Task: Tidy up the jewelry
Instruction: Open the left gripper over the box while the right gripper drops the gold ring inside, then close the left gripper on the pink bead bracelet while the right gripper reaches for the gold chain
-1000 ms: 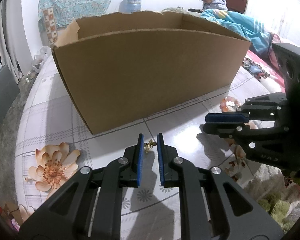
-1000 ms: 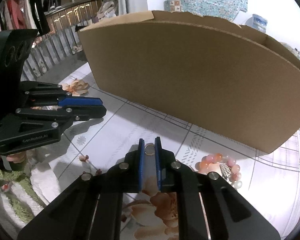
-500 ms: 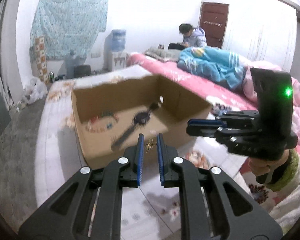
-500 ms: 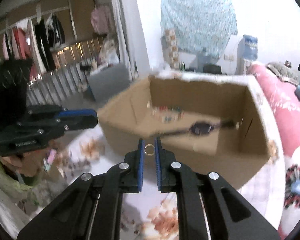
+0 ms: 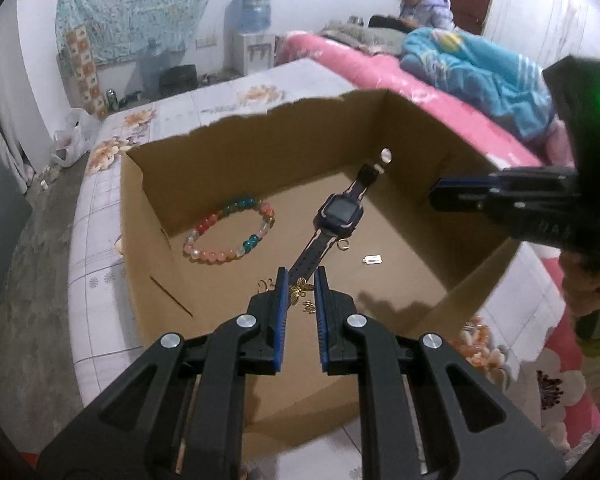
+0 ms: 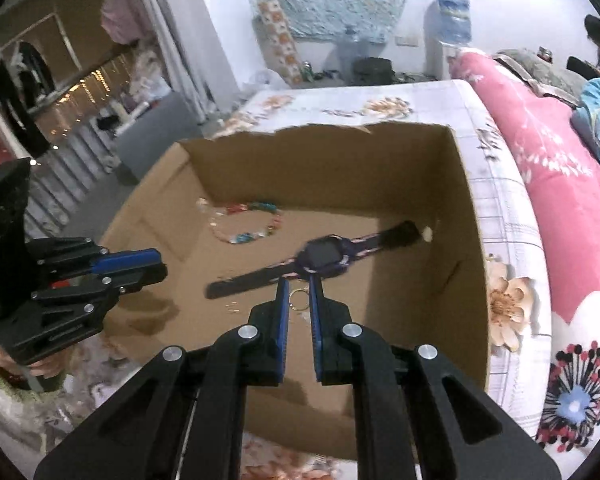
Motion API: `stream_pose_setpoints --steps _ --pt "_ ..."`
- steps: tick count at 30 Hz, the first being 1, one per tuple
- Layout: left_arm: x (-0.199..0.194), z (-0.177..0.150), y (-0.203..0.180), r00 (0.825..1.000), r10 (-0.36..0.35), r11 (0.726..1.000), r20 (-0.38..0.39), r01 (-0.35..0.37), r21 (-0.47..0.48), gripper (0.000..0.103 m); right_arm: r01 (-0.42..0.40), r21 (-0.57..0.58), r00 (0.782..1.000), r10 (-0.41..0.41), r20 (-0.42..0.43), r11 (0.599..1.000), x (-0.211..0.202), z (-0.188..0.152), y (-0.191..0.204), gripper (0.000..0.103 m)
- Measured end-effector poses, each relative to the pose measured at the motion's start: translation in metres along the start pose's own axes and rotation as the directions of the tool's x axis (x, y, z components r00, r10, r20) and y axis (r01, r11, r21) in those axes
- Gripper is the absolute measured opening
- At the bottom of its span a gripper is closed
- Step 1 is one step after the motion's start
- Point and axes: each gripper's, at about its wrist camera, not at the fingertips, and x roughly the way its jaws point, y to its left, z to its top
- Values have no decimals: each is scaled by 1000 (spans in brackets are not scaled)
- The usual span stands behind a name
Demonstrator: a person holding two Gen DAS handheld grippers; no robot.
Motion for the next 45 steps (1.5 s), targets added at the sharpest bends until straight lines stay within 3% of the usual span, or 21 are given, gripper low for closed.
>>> stream_pose_setpoints --steps 3,6,11,14,21,23,26,31,34,38,41,45 --pt "5 0 -1 1000 20 1000 -9 -20 3 15 23 3 1000 -23 4 1000 0 1 -5 11" --pt "3 -3 2 1000 19 1000 -4 -19 -20 27 16 19 999 -17 31 1000 -6 0 -11 12" --pt "-20 -6 1 997 23 999 71 -22 -25 38 -14 51 993 7 120 999 -39 -4 -19 22" --pt "-45 -12 -4 990 25 1000 142 -22 -21 41 -42 58 978 29 208 997 -71 -14 -22 26" --pt "-100 -54 -27 954 -115 993 275 106 49 50 -124 13 928 111 355 992 -132 -69 -23 29" --pt "-105 -69 -37 944 -183 983 275 166 83 54 -145 14 931 132 341 989 -134 -88 -22 29" --pt "-100 -89 -54 933 -268 962 240 246 120 56 -131 37 952 115 283 991 -123 -116 -18 29" --pt "-52 -105 -82 946 -302 952 114 295 77 56 -38 128 993 23 116 991 -73 -146 -21 29" --pt "-19 -103 -92 959 -279 960 54 276 49 55 35 140 999 -40 33 990 -46 -150 -21 29" --pt "9 -97 -103 970 -240 970 20 239 47 41 48 175 999 -51 11 983 -35 -150 -27 28" --pt "16 -92 -118 969 -243 966 45 238 100 36 48 210 998 -53 20 977 -35 -152 -35 28" --pt "19 -89 -148 961 -274 938 40 258 232 36 41 266 999 -47 20 963 -34 -158 -48 28"
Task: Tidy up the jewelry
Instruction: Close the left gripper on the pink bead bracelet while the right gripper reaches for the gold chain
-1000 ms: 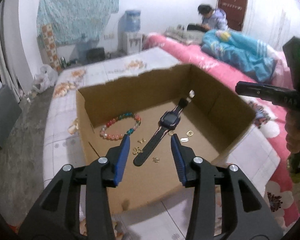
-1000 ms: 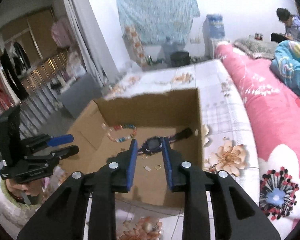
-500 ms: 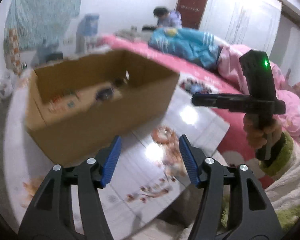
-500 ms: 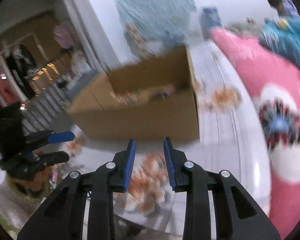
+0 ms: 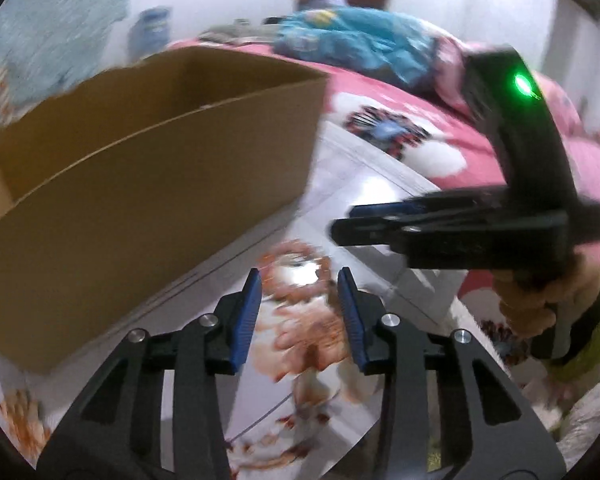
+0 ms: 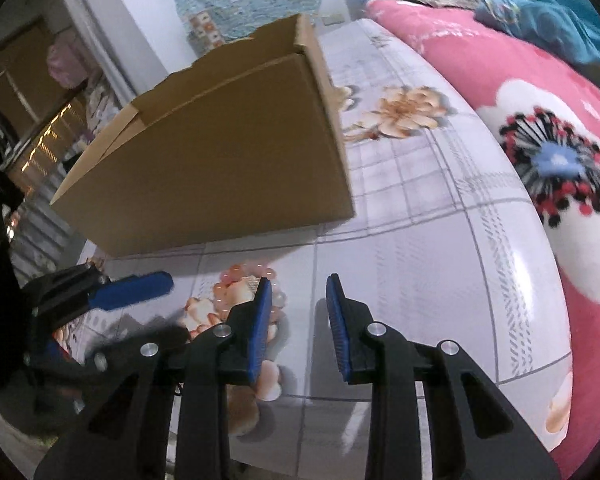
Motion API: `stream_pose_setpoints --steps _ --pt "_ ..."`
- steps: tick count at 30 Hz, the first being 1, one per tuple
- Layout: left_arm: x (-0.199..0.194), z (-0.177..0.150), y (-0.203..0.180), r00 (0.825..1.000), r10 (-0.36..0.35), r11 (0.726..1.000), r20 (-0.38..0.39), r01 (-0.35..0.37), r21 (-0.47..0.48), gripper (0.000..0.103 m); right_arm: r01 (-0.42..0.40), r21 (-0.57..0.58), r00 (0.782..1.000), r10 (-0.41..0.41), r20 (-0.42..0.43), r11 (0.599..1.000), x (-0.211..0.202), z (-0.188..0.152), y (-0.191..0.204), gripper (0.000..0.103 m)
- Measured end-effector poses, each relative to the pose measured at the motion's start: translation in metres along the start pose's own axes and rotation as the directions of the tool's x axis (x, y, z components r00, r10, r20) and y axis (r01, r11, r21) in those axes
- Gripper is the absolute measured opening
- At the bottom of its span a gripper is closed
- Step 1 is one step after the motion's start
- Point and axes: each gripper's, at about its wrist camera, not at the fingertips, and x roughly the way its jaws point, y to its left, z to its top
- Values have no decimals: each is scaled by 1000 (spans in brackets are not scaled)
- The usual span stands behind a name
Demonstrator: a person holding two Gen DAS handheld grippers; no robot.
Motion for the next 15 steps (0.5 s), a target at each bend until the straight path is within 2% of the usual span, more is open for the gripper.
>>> stream_pose_setpoints --steps 4,10,14,15 --pt "25 5 -18 998 20 995 -56 -14 100 36 -8 35 1000 9 -2 999 2 -2 -10 28" --pt "51 10 -21 992 66 989 -108 -50 139 33 -14 48 1000 14 -1 999 2 -3 -13 28" --pt "50 9 -17 992 64 991 -108 -50 124 9 -17 52 1000 17 4 998 1 -5 -15 28" --pt "49 10 -14 993 58 993 -105 -47 110 9 -18 54 1000 18 5 998 1 -5 -15 28"
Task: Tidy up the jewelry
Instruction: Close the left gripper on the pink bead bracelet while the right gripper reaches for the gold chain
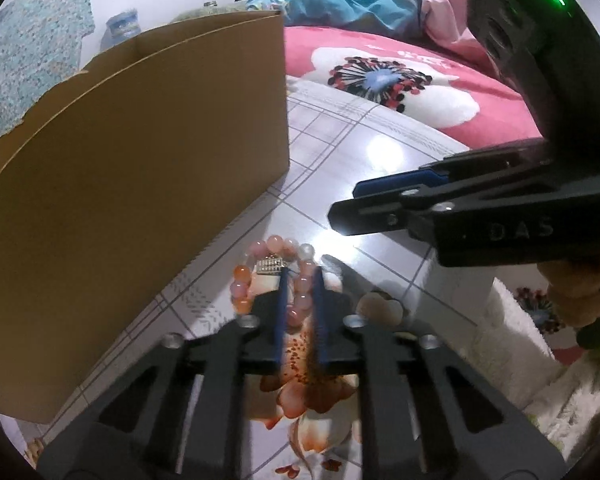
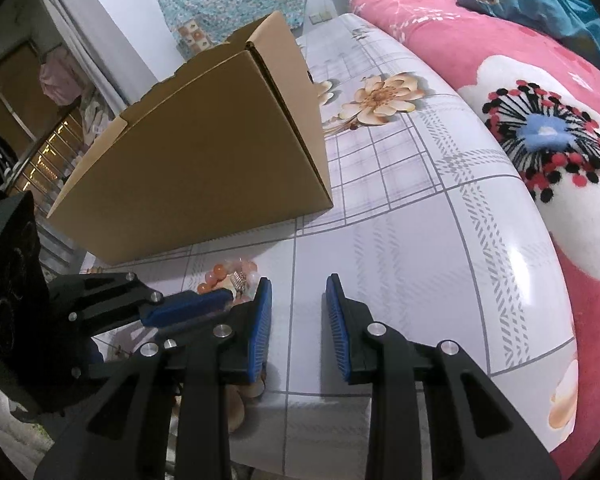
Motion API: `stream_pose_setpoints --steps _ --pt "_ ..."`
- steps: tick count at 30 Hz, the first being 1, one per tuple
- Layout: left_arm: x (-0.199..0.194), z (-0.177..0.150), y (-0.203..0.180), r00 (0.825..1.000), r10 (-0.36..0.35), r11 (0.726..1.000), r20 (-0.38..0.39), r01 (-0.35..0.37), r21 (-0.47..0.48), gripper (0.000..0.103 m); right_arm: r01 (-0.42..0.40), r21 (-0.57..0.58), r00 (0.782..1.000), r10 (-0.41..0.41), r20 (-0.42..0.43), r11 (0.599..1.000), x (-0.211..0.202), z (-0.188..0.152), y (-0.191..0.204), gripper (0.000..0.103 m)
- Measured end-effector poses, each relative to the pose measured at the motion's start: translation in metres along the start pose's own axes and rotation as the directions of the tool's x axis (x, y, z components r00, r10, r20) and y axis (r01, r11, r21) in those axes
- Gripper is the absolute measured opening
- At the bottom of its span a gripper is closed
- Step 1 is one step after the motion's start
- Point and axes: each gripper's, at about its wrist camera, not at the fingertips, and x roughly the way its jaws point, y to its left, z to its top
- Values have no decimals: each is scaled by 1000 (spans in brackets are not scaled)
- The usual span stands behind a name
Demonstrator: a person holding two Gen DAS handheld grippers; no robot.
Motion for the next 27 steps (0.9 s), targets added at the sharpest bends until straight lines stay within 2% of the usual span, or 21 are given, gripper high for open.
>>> stream_pose_setpoints --steps 4,7,12,18,27 --pt "-20 0 16 998 -12 997 68 17 -72 9 -2 1 1000 2 5 1000 -3 -1 1 28" --pt "-40 -2 34 993 20 991 115 -4 -133 9 -5 -3 1000 5 9 1000 -5 0 2 28" --pt "-47 -16 49 993 82 982 79 -67 -177 9 -33 -46 999 34 18 998 -8 -1 13 28" --pt "-48 -47 57 996 81 970 23 -74 -233 9 -31 -189 999 32 3 982 0 -3 44 28" --pt "-49 -57 60 995 88 962 49 -72 -263 9 4 -291 1000 -11 -20 957 22 2 68 28"
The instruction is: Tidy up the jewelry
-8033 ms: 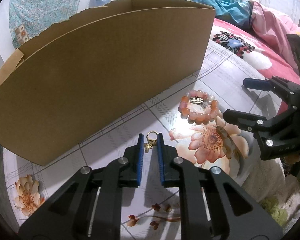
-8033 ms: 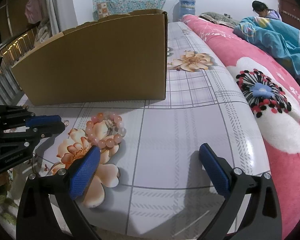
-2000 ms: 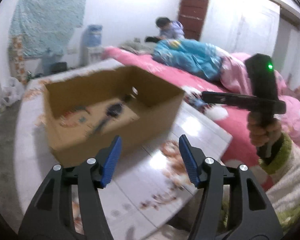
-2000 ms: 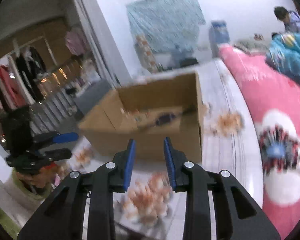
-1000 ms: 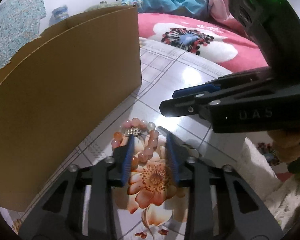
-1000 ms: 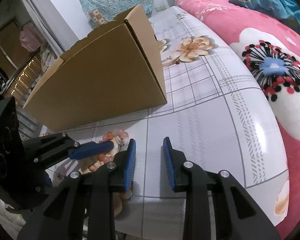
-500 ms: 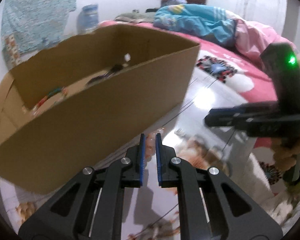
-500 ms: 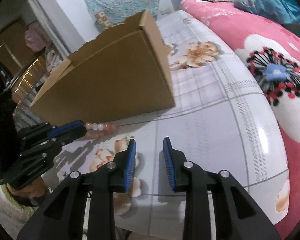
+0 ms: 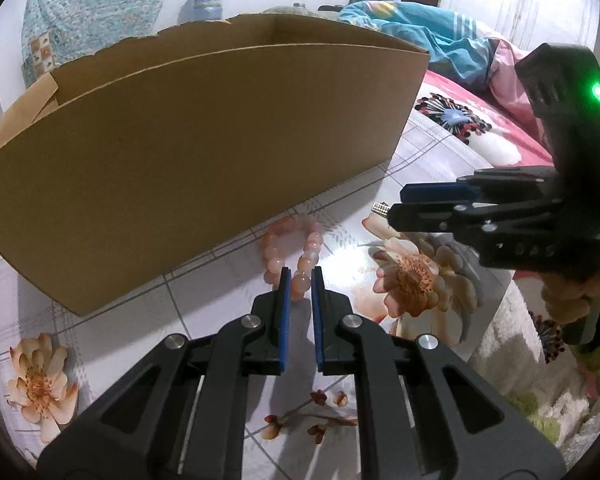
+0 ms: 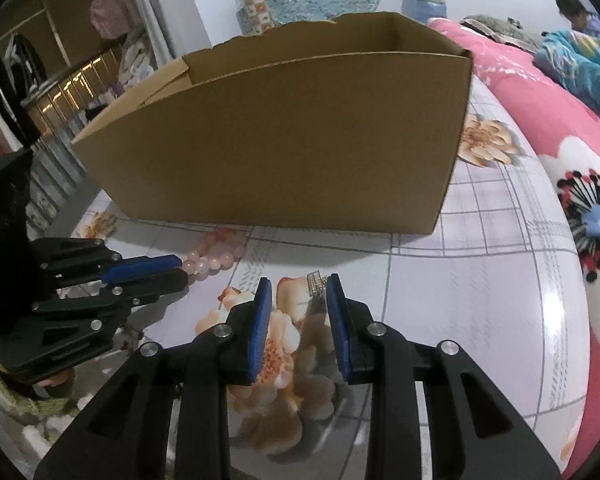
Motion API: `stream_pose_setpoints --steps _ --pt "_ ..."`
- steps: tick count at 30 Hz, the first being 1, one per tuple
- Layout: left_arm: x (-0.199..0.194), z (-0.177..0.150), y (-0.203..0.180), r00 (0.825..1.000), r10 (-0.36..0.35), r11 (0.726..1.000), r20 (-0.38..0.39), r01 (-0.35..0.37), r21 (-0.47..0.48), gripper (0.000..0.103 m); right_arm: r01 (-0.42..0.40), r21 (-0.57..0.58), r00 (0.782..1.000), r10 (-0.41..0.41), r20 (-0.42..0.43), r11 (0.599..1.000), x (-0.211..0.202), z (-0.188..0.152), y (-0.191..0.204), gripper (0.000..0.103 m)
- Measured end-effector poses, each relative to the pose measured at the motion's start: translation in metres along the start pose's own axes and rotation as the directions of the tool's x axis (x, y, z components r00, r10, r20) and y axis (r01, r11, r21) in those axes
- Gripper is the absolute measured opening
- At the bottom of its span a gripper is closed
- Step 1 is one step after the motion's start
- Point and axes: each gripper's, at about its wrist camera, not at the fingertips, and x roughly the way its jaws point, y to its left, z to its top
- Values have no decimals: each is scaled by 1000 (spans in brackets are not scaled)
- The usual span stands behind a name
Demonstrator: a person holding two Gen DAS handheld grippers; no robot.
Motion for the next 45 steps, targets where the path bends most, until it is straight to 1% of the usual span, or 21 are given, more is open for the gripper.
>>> stream_pose_setpoints --steps 3,5,6,9,11,13,14,18,23,28,33,37,39,45 --pt "-1 -2 3 1000 -2 1000 4 2 -2 9 24 -23 1000 -24 -10 999 6 3 0 28" --pt "0 -4 5 1000 -5 1000 -1 5 -9 9 37 -38 999 -38 -24 999 9 4 2 23" --pt "1 -5 6 1000 -6 1000 -5 6 -14 9 47 -50 998 -49 -32 998 12 4 4 22" --pt "2 -7 9 1000 -17 999 -3 17 -27 9 88 -87 995 -91 -36 992 14 5 9 17" --pt "1 -7 10 1000 -19 999 -1 19 -29 9 101 -93 994 -105 -41 991 15 6 9 10" --pt "1 -7 10 1000 -20 999 1 20 -30 9 91 -81 994 -95 -52 993 16 7 8 5" --pt "1 -7 10 1000 -21 999 2 21 -31 9 90 -75 994 -94 -54 993 16 7 7 5" --pt "0 -7 11 1000 -24 999 3 24 -35 9 70 -46 996 -73 -60 997 12 6 2 3" --pt "0 -7 11 1000 -24 999 3 24 -36 9 56 0 997 -56 -46 998 -1 1 -6 3" --pt "0 -7 12 1000 -22 999 4 22 -40 9 17 65 1000 -16 -12 998 -19 1 -18 3" --pt "0 -7 12 1000 -20 999 3 20 -44 9 -90 151 995 83 55 984 -36 6 -27 3" --pt "0 -7 12 1000 -19 999 3 19 -44 9 -154 180 986 139 96 971 -44 10 -29 3" --pt "0 -7 12 1000 -19 999 2 19 -45 9 -172 185 982 155 107 967 -46 11 -29 3" --pt "1 -5 11 1000 -13 999 -11 12 -42 9 -184 192 980 164 115 964 -46 11 -27 3"
